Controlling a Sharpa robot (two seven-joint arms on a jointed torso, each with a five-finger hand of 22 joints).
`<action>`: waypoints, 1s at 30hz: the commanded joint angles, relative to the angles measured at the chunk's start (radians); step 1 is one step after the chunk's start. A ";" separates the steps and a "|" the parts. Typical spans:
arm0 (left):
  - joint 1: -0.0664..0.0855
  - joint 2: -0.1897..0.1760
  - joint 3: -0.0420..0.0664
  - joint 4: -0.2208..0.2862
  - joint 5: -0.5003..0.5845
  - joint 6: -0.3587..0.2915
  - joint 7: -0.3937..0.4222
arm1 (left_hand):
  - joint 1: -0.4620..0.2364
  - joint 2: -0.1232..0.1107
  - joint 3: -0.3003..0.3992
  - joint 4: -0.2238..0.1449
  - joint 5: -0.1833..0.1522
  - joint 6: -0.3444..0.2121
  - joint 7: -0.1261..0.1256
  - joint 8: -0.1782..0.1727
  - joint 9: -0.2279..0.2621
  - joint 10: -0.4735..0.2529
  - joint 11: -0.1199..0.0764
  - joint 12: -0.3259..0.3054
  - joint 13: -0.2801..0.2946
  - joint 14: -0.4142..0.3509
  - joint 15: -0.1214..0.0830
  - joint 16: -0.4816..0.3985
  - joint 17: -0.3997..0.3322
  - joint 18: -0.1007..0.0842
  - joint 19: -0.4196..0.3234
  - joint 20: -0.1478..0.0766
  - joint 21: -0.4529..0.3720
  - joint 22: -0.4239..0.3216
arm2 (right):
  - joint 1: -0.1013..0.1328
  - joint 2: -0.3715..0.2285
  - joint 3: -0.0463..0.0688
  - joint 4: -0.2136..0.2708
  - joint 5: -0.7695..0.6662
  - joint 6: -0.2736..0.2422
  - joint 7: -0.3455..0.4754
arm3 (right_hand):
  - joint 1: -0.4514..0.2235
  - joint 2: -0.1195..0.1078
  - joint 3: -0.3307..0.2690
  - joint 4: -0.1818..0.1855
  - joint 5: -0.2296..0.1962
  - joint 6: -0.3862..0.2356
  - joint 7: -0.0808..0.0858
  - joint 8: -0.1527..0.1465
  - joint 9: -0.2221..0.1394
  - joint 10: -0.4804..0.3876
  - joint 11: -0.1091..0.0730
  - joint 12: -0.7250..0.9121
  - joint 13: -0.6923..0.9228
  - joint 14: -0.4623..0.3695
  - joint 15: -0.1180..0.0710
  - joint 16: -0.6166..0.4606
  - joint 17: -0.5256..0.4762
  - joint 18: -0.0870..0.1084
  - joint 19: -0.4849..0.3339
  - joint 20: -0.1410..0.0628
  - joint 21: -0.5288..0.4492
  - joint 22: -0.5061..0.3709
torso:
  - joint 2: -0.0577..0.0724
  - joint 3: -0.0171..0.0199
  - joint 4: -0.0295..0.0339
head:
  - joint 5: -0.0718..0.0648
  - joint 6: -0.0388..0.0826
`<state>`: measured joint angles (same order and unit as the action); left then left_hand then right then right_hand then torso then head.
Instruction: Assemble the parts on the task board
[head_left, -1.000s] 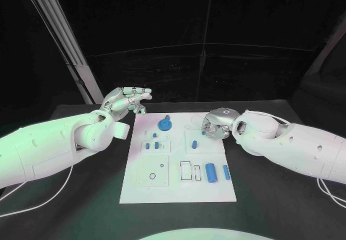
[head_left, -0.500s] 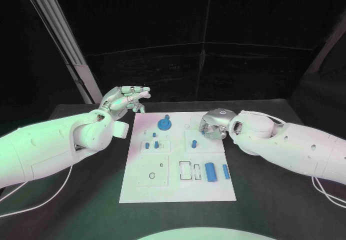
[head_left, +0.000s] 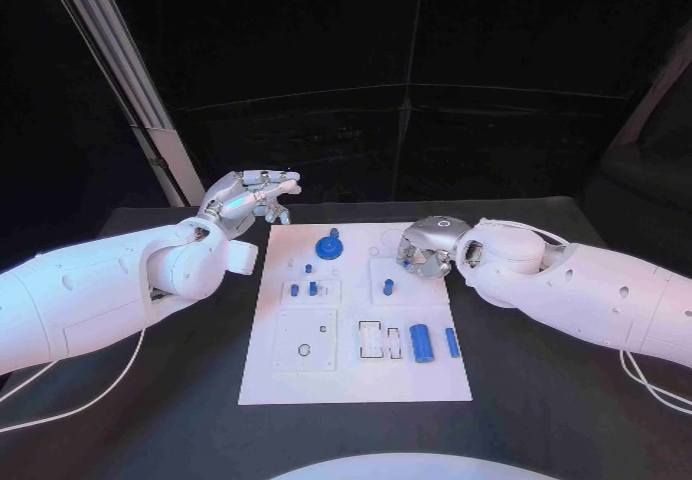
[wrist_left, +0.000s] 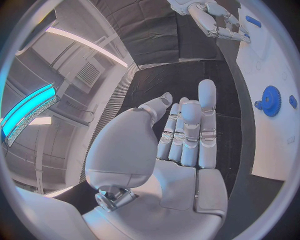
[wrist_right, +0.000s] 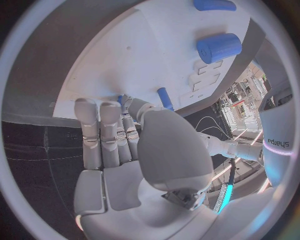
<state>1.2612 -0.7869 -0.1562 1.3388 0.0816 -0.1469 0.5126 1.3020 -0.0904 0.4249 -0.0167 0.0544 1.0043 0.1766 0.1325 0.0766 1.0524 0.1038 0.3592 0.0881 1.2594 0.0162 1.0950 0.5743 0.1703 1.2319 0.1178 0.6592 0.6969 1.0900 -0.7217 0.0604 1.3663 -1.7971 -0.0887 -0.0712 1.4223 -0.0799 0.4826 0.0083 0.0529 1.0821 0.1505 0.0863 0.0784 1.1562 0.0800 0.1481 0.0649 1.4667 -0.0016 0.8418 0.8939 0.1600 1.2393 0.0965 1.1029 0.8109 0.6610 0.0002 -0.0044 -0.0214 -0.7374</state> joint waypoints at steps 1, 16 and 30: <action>0.001 0.000 0.001 0.001 0.006 -0.001 0.018 | -0.002 0.011 -0.006 -0.002 0.006 0.008 0.001 0.003 0.001 -0.007 -0.002 0.007 0.002 -0.008 0.000 -0.006 -0.001 0.014 -0.009 -0.001 -0.004 -0.001 | -0.004 0.003 -0.004 -0.002 0.003 0.057 -0.001 | -0.014 0.003 0.008 -0.002 -0.003 0.011 -0.003 0.006 0.001 0.013 -0.003 0.003 0.003 0.038 -0.010 0.028 0.020 -0.024 0.021 -0.002 0.031 0.044 | 0.000 -0.0006 0.0002 | -0.001 -0.001; 0.001 -0.003 0.001 0.002 0.006 0.002 0.008 | 0.000 0.009 -0.009 -0.004 0.006 0.005 0.002 0.004 0.001 -0.010 -0.001 0.010 0.002 -0.011 0.000 -0.009 -0.008 0.013 -0.009 -0.001 -0.007 -0.004 | -0.009 0.000 -0.004 0.013 -0.056 -0.040 -0.053 | -0.004 0.015 0.048 -0.046 -0.003 0.034 -0.006 0.001 0.000 0.040 -0.008 -0.008 0.002 0.042 -0.015 0.113 0.063 -0.045 0.066 -0.010 0.125 0.170 | 0.000 -0.0004 0.0001 | -0.006 -0.004; 0.002 -0.011 0.001 -0.001 0.006 -0.010 -0.003 | 0.000 0.010 -0.011 -0.004 0.006 0.003 0.003 0.005 0.000 -0.013 -0.001 0.012 0.002 -0.012 0.001 -0.010 -0.010 0.013 -0.009 -0.001 -0.009 -0.006 | -0.012 -0.066 -0.004 0.103 -0.022 -0.197 -0.027 | -0.006 0.010 0.068 -0.063 -0.001 0.033 -0.002 -0.008 -0.003 0.037 -0.004 -0.018 0.001 0.039 -0.012 0.139 0.073 -0.046 0.066 -0.008 0.141 0.188 | 0.000 0.0001 -0.0013 | -0.008 -0.006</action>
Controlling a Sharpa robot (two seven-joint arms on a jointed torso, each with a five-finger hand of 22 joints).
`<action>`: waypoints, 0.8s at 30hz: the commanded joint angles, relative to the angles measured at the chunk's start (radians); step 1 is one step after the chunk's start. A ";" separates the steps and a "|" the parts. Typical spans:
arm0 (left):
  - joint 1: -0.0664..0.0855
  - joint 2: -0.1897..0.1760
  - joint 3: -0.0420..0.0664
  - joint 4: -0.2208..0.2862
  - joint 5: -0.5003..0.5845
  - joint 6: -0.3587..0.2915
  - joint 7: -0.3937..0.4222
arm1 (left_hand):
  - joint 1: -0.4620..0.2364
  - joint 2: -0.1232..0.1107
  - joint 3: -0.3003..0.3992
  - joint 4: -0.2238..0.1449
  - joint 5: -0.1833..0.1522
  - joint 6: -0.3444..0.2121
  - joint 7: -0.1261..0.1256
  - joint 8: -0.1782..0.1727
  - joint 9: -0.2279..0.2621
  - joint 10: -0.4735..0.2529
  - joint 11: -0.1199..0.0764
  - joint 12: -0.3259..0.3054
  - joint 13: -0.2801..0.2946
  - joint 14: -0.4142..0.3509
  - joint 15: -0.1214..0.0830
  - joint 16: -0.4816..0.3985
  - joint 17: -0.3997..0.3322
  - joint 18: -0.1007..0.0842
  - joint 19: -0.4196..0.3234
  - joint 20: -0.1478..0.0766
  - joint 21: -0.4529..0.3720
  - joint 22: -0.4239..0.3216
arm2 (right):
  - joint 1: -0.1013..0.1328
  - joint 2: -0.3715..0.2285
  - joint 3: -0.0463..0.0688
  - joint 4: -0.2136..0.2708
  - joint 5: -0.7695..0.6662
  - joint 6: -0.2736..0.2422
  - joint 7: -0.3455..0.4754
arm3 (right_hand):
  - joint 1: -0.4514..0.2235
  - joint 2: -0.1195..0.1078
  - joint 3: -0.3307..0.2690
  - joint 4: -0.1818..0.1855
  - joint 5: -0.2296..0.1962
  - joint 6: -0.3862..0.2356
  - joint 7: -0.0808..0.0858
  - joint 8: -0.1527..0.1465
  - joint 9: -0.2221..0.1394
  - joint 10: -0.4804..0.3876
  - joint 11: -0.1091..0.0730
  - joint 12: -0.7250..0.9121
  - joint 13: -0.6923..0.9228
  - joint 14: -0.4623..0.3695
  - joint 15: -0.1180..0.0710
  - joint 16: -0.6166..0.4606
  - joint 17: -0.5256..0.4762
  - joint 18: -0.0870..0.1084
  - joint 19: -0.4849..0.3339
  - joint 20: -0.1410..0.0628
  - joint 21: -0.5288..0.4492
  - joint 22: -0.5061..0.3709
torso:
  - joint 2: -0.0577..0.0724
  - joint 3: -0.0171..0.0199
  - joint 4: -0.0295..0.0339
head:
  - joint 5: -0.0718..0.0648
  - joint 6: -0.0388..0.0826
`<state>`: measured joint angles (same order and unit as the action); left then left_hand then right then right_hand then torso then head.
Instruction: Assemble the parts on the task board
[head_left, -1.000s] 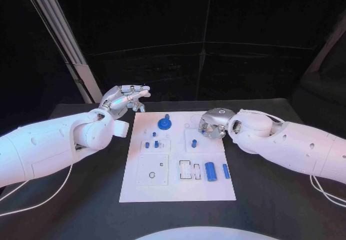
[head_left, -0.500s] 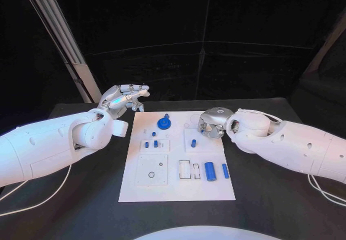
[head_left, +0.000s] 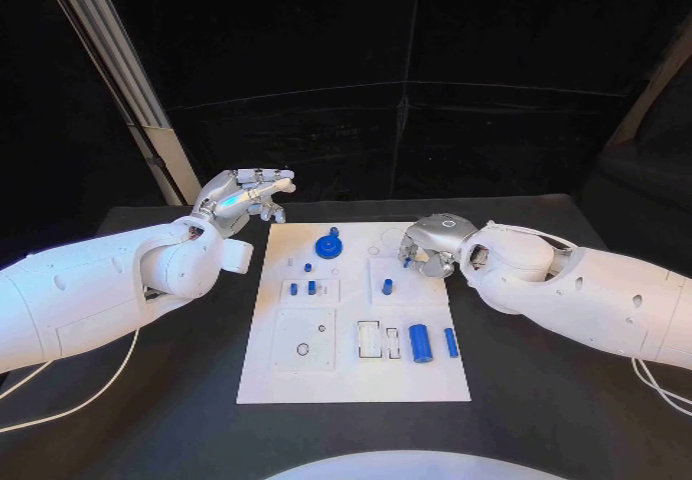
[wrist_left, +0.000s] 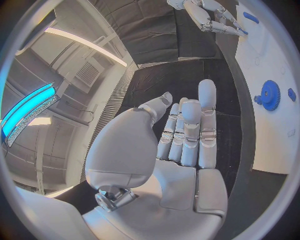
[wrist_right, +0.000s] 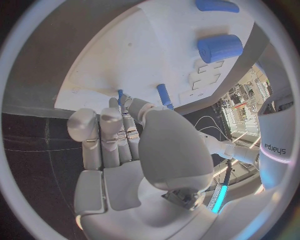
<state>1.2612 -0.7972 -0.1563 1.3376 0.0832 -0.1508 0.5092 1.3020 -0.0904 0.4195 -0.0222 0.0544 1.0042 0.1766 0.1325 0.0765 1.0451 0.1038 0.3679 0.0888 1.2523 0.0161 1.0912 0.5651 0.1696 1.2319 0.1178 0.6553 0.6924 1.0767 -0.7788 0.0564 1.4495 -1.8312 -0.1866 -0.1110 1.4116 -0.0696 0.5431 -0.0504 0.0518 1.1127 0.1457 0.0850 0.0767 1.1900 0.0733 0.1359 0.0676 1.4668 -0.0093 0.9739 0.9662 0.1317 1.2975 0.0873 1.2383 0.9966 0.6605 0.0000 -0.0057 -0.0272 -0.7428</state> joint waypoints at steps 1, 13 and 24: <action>0.002 -0.001 0.001 0.000 0.004 -0.006 0.000 | 0.000 0.011 -0.005 0.002 0.006 0.003 0.003 0.005 0.000 -0.006 -0.001 0.004 0.001 -0.005 0.001 -0.006 -0.002 0.014 -0.008 -0.001 -0.006 -0.001 | 0.002 -0.013 0.000 0.025 0.014 -0.112 0.016 | 0.005 -0.002 0.011 -0.007 0.000 0.002 0.003 -0.008 -0.002 0.003 0.003 -0.006 -0.002 0.038 -0.004 0.010 0.001 -0.018 0.007 0.001 0.007 0.003 | 0.000 -0.0001 0.0010 | -0.004 0.000; 0.002 0.000 0.001 -0.007 0.004 -0.007 -0.006 | -0.002 0.011 -0.008 0.003 0.006 -0.001 0.004 0.005 0.000 -0.011 0.001 0.006 0.001 -0.008 0.002 -0.009 -0.009 0.013 -0.008 -0.001 -0.008 -0.003 | 0.001 -0.050 0.001 0.113 0.068 -0.209 0.041 | 0.002 -0.007 0.021 -0.014 0.001 0.003 0.005 -0.010 -0.003 0.004 0.004 -0.009 -0.001 0.037 -0.003 0.022 0.007 -0.019 0.008 0.003 0.015 0.013 | 0.000 -0.0002 0.0013 | 0.001 0.002; 0.002 0.010 0.001 -0.008 0.004 -0.006 -0.009 | -0.002 0.012 -0.008 0.003 0.006 -0.001 0.004 0.005 0.000 -0.011 0.001 0.006 0.001 -0.008 0.002 -0.010 -0.010 0.013 -0.008 -0.001 -0.008 -0.003 | -0.016 0.007 0.001 0.188 0.117 -0.168 0.088 | 0.000 -0.007 0.026 -0.016 0.002 0.002 0.006 -0.012 -0.004 0.004 0.006 -0.011 -0.001 0.036 -0.002 0.026 0.006 -0.019 0.006 0.003 0.018 0.015 | 0.000 -0.0025 0.0037 | 0.026 -0.004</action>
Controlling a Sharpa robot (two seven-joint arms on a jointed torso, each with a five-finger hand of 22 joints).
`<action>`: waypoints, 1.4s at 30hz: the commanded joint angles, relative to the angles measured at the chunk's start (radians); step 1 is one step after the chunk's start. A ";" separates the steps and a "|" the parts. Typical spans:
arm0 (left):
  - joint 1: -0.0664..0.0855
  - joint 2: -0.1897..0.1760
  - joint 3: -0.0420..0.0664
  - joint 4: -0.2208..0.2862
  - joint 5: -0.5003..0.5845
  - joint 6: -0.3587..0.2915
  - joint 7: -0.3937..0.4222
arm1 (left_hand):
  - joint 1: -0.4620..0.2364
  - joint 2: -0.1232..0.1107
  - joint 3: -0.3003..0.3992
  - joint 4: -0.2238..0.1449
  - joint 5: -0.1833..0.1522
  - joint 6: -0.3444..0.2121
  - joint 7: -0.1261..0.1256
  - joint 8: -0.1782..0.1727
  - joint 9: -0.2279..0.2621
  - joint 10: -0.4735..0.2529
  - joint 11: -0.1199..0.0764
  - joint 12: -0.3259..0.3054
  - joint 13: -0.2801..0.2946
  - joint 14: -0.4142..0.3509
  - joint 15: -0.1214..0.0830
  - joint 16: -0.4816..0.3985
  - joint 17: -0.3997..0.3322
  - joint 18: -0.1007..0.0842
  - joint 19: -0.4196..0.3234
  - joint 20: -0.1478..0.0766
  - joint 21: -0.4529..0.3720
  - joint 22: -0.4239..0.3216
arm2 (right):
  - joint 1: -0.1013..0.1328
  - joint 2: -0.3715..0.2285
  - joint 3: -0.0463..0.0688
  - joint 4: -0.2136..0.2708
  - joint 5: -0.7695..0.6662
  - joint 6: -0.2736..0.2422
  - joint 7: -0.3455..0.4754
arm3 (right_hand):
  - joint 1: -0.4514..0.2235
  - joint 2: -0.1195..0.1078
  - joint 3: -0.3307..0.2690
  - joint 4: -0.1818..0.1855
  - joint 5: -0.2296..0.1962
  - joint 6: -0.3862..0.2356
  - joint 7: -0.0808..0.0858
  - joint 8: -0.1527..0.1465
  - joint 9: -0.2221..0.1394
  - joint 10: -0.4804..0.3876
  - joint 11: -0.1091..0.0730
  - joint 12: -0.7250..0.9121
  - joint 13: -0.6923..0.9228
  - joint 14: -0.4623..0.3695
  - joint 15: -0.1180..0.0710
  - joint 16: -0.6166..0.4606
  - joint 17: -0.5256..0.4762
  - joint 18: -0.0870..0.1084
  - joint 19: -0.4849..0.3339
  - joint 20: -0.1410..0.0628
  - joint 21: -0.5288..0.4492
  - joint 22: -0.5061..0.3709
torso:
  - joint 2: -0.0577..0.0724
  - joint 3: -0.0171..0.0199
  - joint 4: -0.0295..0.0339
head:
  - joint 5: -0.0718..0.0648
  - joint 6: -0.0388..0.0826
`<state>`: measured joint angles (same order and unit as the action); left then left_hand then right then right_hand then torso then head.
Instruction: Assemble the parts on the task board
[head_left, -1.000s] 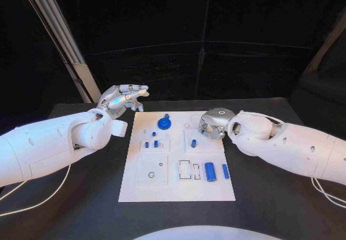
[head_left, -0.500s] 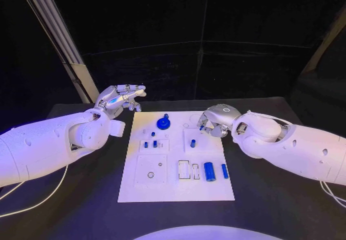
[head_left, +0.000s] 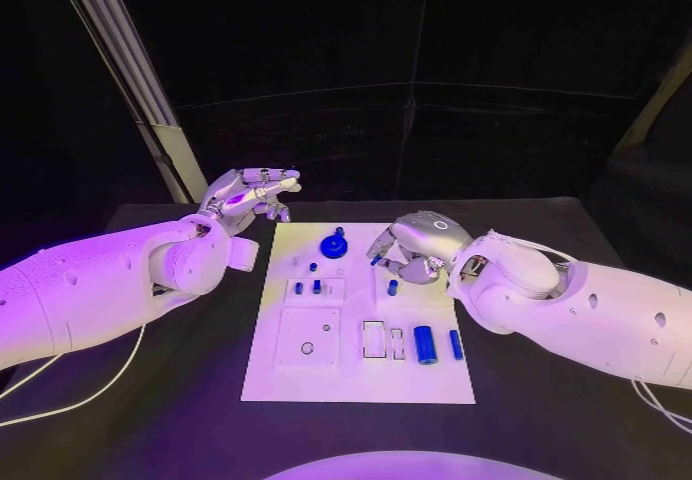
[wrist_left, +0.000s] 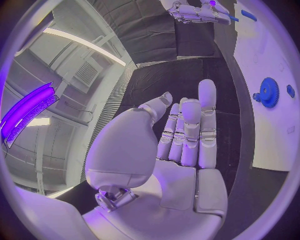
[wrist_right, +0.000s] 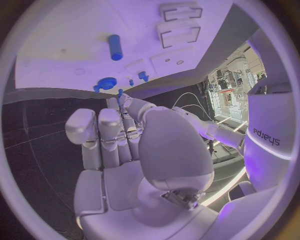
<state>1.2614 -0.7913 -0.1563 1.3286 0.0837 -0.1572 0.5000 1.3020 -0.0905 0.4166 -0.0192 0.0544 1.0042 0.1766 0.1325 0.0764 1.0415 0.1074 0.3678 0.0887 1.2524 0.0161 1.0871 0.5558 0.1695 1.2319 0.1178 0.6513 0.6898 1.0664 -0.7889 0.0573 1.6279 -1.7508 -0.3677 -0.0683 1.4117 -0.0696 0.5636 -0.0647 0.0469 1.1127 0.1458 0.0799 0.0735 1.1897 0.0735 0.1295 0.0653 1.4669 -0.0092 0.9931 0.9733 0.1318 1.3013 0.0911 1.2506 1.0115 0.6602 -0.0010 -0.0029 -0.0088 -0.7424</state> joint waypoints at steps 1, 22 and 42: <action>0.002 0.005 0.001 0.002 0.004 0.001 0.000 | -0.002 0.012 -0.005 0.000 0.006 -0.002 0.004 0.006 0.000 -0.008 -0.003 0.007 0.001 -0.009 0.002 -0.006 -0.003 0.013 -0.008 -0.001 -0.005 -0.001 | -0.009 0.027 0.000 0.010 0.038 0.028 0.054 | 0.000 -0.007 0.009 -0.004 0.008 0.001 0.007 -0.008 -0.001 0.002 0.006 -0.006 0.001 0.035 -0.001 0.008 -0.001 -0.019 0.001 0.000 0.006 0.000 | 0.000 -0.0022 0.0013 | 0.012 -0.007; 0.002 0.018 0.001 0.012 0.004 0.005 -0.005 | -0.001 0.014 -0.006 0.000 0.006 -0.004 0.005 0.006 -0.001 -0.011 -0.002 0.009 0.001 -0.011 0.002 -0.008 -0.006 0.013 -0.008 -0.001 -0.007 -0.003 | -0.094 0.152 -0.009 -0.045 -0.001 0.173 0.050 | -0.009 -0.006 0.011 -0.004 0.008 0.000 0.010 -0.011 -0.002 0.001 0.009 -0.010 0.001 0.033 0.001 0.017 -0.001 -0.020 0.000 0.003 0.011 0.006 | 0.001 -0.0003 -0.0012 | 0.069 -0.044; 0.002 0.024 0.001 0.005 0.004 0.014 -0.010 | 0.000 0.014 -0.006 -0.001 0.006 -0.005 0.005 0.007 -0.001 -0.012 -0.002 0.010 0.001 -0.012 0.002 -0.008 -0.008 0.013 -0.008 -0.001 -0.008 -0.004 | -0.115 0.201 -0.011 -0.068 -0.035 0.161 0.024 | -0.009 -0.006 0.011 -0.004 0.008 0.000 0.010 -0.011 -0.002 0.001 0.009 -0.010 0.001 0.033 0.001 0.019 0.001 -0.020 0.000 0.003 0.012 0.007 | 0.001 0.0007 -0.0017 | 0.077 -0.054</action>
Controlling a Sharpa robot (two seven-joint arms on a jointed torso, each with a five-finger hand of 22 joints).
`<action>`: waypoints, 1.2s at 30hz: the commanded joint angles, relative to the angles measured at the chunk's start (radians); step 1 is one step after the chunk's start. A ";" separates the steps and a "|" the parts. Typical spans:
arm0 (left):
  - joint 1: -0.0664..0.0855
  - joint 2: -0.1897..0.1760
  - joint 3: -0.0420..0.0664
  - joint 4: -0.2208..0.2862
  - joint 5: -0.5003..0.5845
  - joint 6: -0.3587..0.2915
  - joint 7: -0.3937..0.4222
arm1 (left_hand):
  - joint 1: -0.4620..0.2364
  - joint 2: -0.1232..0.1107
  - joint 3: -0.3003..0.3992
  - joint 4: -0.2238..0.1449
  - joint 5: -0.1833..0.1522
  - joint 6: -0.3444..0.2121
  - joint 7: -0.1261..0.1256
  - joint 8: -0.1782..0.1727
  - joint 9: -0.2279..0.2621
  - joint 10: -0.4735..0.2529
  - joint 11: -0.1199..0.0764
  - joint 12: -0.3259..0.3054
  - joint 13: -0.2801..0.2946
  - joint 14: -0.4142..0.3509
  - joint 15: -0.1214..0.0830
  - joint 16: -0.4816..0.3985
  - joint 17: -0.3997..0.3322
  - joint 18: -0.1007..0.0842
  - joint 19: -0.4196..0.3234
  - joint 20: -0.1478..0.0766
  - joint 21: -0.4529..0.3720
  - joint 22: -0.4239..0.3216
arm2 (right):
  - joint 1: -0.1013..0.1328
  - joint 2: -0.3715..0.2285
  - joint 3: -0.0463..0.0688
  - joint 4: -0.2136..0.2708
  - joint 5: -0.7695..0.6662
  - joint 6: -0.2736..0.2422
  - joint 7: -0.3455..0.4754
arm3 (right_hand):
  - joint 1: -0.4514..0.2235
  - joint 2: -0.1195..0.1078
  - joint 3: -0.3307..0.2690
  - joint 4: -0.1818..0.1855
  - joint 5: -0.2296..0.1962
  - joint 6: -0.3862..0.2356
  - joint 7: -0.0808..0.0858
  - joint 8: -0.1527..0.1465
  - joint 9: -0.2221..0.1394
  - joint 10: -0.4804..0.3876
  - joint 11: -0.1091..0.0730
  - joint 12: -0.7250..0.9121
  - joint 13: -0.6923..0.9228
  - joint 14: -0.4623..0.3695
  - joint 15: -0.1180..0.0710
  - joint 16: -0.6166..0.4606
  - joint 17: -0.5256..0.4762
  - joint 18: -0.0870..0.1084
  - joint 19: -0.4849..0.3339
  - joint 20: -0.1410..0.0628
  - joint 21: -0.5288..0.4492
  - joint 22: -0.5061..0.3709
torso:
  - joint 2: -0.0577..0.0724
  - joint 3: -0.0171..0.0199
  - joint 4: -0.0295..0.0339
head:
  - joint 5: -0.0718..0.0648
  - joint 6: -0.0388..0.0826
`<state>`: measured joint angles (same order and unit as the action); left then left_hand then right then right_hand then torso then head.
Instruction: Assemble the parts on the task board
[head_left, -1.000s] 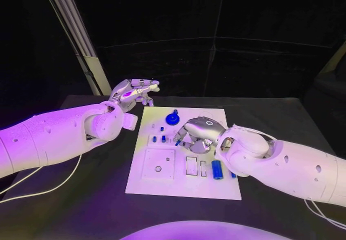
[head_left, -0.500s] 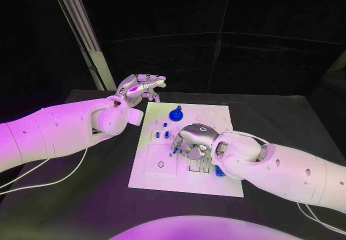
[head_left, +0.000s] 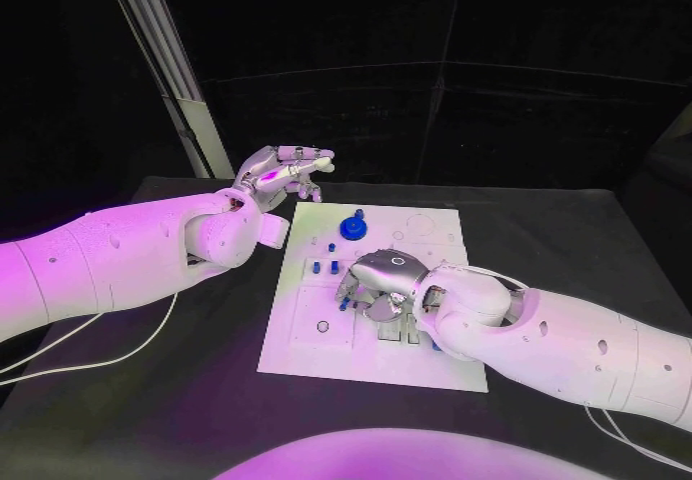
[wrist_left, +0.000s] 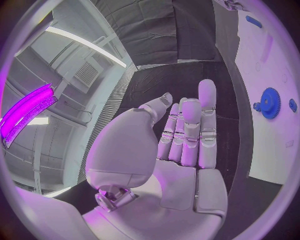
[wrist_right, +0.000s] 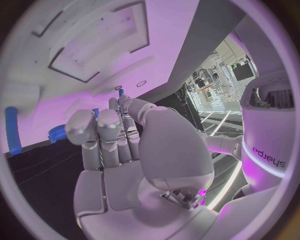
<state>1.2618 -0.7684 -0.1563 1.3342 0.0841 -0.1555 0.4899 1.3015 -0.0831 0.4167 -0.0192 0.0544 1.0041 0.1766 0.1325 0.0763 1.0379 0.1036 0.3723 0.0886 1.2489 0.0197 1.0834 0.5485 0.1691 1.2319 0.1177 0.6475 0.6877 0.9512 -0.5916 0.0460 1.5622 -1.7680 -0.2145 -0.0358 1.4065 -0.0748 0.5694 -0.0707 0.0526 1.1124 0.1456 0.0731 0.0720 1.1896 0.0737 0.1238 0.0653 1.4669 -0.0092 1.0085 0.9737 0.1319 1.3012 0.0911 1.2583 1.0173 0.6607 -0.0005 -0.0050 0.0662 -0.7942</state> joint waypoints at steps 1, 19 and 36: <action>0.002 0.001 0.001 -0.001 0.004 0.013 0.000 | 0.000 0.007 -0.006 -0.001 0.006 -0.005 0.005 0.007 -0.001 -0.009 0.001 0.006 0.001 -0.008 -0.001 -0.005 -0.001 0.014 -0.008 -0.001 -0.004 -0.002 | 0.000 0.006 0.000 -0.004 -0.020 0.008 -0.010 | -0.004 -0.001 0.005 0.002 0.002 0.000 0.010 -0.004 0.000 0.001 0.009 -0.004 0.002 0.033 0.001 0.003 0.000 -0.020 0.000 0.003 0.004 0.001 | 0.001 0.0002 0.0004 | 0.002 -0.002; 0.002 0.001 0.001 -0.003 0.004 0.022 -0.009 | 0.000 0.007 -0.008 -0.001 0.006 -0.008 0.006 0.008 -0.001 -0.012 0.002 0.008 0.001 -0.010 -0.001 -0.007 -0.006 0.014 -0.008 0.000 -0.007 -0.004 | -0.002 0.021 0.000 -0.024 -0.067 0.060 -0.034 | -0.007 -0.002 0.004 0.002 0.002 0.001 0.010 -0.004 0.000 0.002 0.009 -0.004 0.002 0.033 0.002 0.005 0.000 -0.020 -0.001 0.003 0.005 0.002 | 0.000 -0.0003 0.0003 | 0.005 -0.005; 0.002 0.001 0.001 -0.007 0.004 0.027 -0.015 | -0.001 0.006 -0.010 0.000 0.006 -0.009 0.006 0.009 -0.001 -0.014 0.003 0.010 0.001 -0.011 0.000 -0.007 -0.008 0.013 -0.008 0.000 -0.008 -0.005 | -0.002 0.028 -0.013 -0.010 -0.079 0.057 -0.027 | -0.009 -0.001 0.003 0.002 0.001 0.002 0.010 -0.003 0.000 0.003 0.008 -0.004 0.002 0.032 0.002 0.006 -0.001 -0.020 -0.002 0.004 0.005 0.001 | 0.000 -0.0006 -0.0004 | 0.005 -0.006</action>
<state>1.2617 -0.7681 -0.1564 1.3274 0.0843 -0.1433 0.4752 1.3015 -0.0831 0.4112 -0.0192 0.0544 1.0004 0.1803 0.1364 0.0762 1.0308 0.1036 0.3793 0.0885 1.2416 0.0196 1.0797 0.5415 0.1690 1.2319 0.1177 0.6437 0.6839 0.9500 -0.5631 0.0346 1.5502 -1.8376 -0.1765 -0.0657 1.4065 -0.0748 0.5691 -0.0707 0.0523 1.1143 0.1476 0.0686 0.0710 1.1928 0.0778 0.1236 0.0660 1.4668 -0.0091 1.0085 0.9734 0.1321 1.3012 0.0911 1.2582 1.0182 0.6607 -0.0011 -0.0043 0.0714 -0.8003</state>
